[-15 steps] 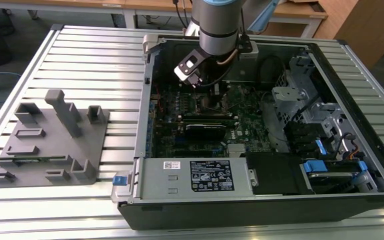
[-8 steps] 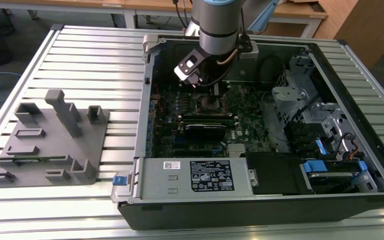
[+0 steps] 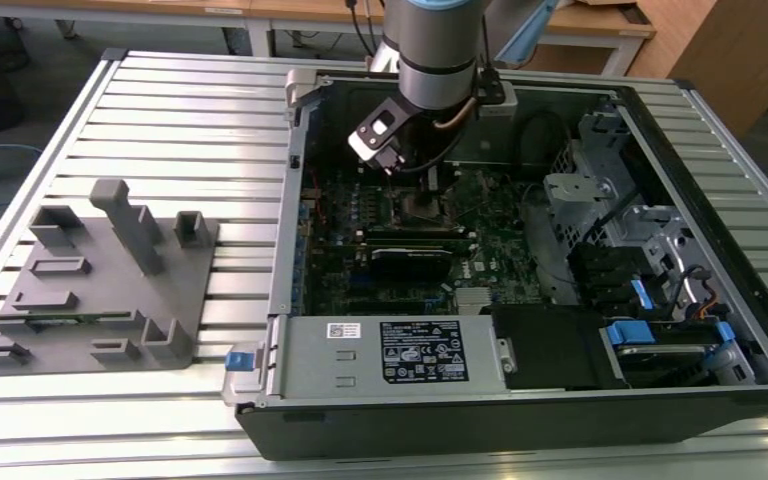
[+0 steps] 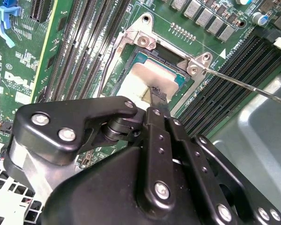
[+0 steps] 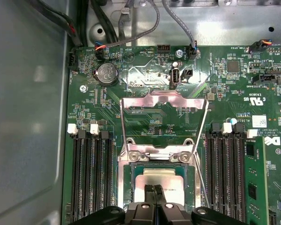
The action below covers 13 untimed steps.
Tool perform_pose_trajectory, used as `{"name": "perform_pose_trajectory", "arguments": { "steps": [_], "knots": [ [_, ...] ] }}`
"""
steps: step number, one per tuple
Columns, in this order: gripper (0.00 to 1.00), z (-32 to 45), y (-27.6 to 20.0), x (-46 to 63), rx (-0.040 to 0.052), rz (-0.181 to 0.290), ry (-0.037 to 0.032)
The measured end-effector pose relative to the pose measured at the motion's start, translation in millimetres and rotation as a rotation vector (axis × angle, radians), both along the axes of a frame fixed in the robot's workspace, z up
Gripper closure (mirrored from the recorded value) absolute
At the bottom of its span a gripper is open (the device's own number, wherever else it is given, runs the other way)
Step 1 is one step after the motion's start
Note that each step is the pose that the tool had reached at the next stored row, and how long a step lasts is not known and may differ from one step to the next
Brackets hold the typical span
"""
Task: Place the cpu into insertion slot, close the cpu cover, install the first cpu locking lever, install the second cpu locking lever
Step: 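Place the cpu into insertion slot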
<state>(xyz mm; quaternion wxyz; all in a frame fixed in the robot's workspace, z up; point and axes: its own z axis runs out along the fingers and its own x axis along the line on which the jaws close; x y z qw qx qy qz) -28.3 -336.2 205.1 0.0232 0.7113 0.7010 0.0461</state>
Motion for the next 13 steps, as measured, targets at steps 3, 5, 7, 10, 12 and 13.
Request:
{"name": "perform_pose_trajectory", "arguments": {
  "steps": [3, 5, 7, 10, 12, 13],
  "knots": [
    [0.89, 0.2, 0.7, 0.0, -0.0002, 0.0, 0.0002],
    [0.89, -0.1, 3.1, -0.1, -0.0001, 0.0, 0.0001],
    [0.89, -1.1, 4.4, -0.1, 0.0003, -0.001, -0.0001],
    [0.89, -3.8, 4.4, -0.2, -0.0015, -0.003, 0.0001],
    [0.89, -5.5, 4.4, -0.4, -0.0024, -0.005, 0.0002],
    [0.89, -5.8, 4.3, -0.5, -0.0029, -0.006, 0.0005]
  ]
}}
